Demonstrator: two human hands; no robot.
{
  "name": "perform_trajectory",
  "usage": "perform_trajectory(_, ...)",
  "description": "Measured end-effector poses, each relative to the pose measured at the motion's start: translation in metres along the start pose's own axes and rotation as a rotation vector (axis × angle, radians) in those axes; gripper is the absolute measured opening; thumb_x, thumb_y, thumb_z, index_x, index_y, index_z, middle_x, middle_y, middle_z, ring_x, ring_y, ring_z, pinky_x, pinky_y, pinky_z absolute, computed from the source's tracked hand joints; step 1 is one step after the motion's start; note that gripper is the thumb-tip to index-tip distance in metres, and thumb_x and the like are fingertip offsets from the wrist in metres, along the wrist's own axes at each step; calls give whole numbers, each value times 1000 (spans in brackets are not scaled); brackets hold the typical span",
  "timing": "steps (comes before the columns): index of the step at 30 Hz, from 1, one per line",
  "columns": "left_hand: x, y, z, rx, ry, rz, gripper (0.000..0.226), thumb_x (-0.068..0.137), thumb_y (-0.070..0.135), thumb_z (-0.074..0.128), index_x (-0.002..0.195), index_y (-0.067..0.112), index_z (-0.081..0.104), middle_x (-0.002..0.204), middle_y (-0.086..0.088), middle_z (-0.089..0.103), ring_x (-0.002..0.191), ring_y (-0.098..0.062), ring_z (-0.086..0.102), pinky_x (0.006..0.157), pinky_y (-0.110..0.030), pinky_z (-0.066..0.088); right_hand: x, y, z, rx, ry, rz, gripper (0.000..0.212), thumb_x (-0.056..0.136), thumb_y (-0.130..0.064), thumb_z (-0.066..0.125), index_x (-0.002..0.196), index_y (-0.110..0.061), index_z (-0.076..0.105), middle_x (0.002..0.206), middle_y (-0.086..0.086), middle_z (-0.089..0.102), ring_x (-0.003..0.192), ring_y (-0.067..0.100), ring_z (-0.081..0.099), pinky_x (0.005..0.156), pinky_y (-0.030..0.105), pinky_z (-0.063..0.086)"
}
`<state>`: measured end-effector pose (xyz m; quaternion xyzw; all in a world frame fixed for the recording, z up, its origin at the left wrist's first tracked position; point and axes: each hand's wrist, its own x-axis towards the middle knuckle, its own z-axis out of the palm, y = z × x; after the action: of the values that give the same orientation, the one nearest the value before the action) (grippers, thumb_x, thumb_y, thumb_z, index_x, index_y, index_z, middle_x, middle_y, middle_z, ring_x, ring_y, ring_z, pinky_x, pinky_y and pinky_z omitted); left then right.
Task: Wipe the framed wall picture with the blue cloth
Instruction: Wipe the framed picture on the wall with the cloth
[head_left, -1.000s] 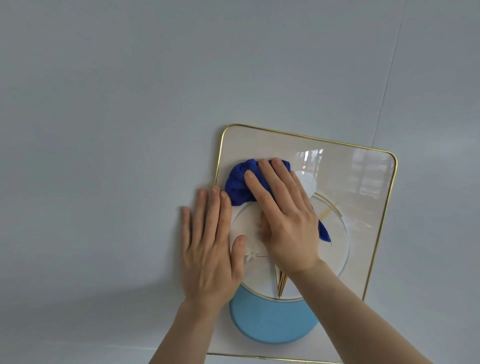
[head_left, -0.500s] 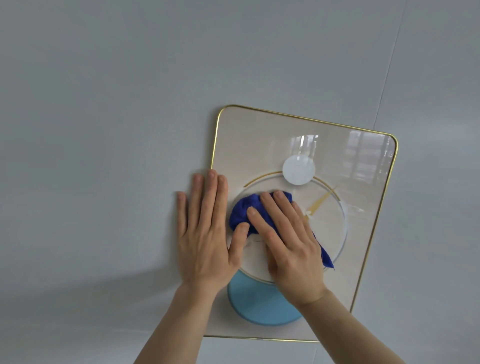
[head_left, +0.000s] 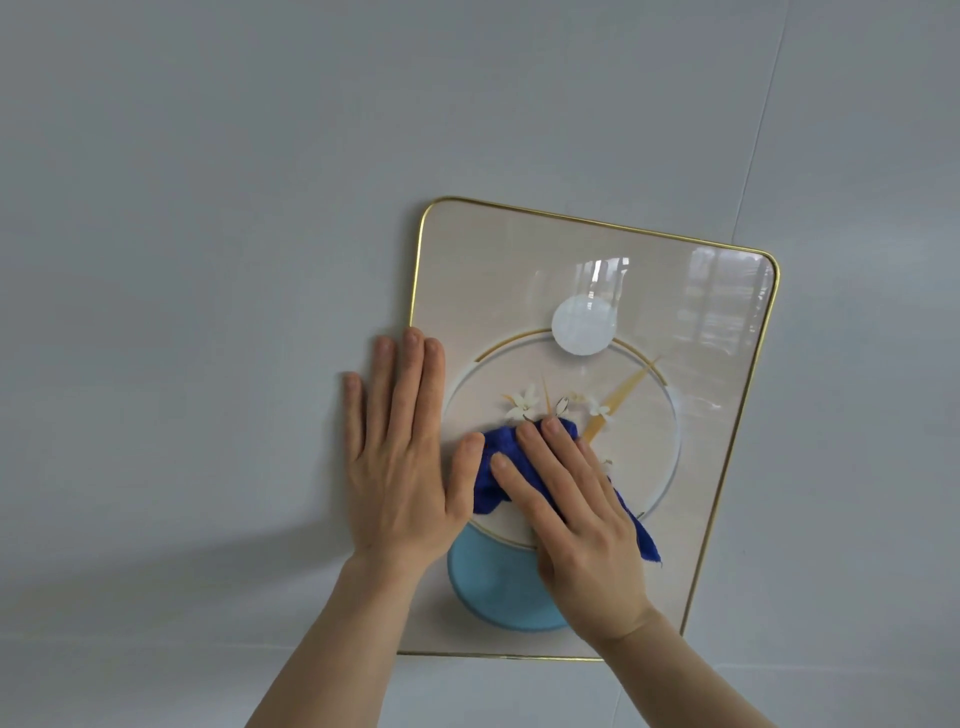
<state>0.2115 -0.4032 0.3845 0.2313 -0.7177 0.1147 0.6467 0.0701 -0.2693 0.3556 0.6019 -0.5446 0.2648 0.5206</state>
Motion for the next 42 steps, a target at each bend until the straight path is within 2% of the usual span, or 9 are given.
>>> perform_trajectory(4,-1,1,4,60,32,17,69,107,46,25,166,15,9,174,-5,12,163,-27,12,132,-51,9,-42,0,-3,-34,-97,-12,66,100,8,25,156,-22,44,166,7,39,156,31,31,129,49,27)
perform_trajectory(11,-2,1,8,94,43,11,71,107,46,31,166,14,10,174,-10,18,163,-29,12,132,-53,10,-87,-11,-7,-16,-203,80,108,66,24,62,157,-31,40,167,1,36,157,28,31,122,47,36)
perform_trajectory(18,-3,0,4,95,13,6,72,107,46,32,167,14,8,175,-10,16,163,-29,10,132,-53,10,-121,-23,-27,-29,-304,74,63,104,4,23,139,-27,65,153,0,57,146,25,49,112,41,48)
perform_trajectory(21,-1,1,1,95,-10,4,72,107,46,31,167,14,7,175,-10,14,163,-29,9,132,-52,9,-133,-24,-39,-96,-344,28,68,110,-5,12,126,-26,75,139,2,69,132,24,63,95,40,63)
perform_trajectory(25,-1,3,-8,83,-70,-11,74,106,48,32,167,11,11,176,-11,12,164,-30,8,132,-52,8,-133,-30,-48,-111,-339,43,76,108,-3,8,112,-21,81,126,6,76,119,26,72,81,34,66)
perform_trajectory(29,1,4,-21,55,-165,-14,77,105,50,32,167,9,12,176,-10,9,164,-30,5,132,-54,9,-140,-38,-57,-72,-359,116,63,82,16,36,107,-21,81,117,3,78,112,23,75,75,24,62)
perform_trajectory(33,5,10,-36,4,-249,-54,78,104,52,30,167,9,13,177,-8,6,164,-29,4,132,-51,8,-155,-50,-73,-3,-411,217,53,62,8,60,97,-26,82,101,-5,79,96,18,78,57,18,54)
perform_trajectory(36,3,17,-48,-9,-295,-87,77,103,52,27,167,12,15,177,-7,8,164,-29,7,132,-51,6,-162,-56,-87,54,-496,406,66,39,8,89,95,-27,82,96,-7,78,88,16,78,43,18,51)
perform_trajectory(42,-31,30,-77,-26,-326,-105,68,104,49,33,164,17,27,175,-5,19,162,-30,17,132,-51,8,-164,-66,-114,130,-542,684,71,45,15,86,104,-24,79,89,-1,67,66,18,69,41,25,52)
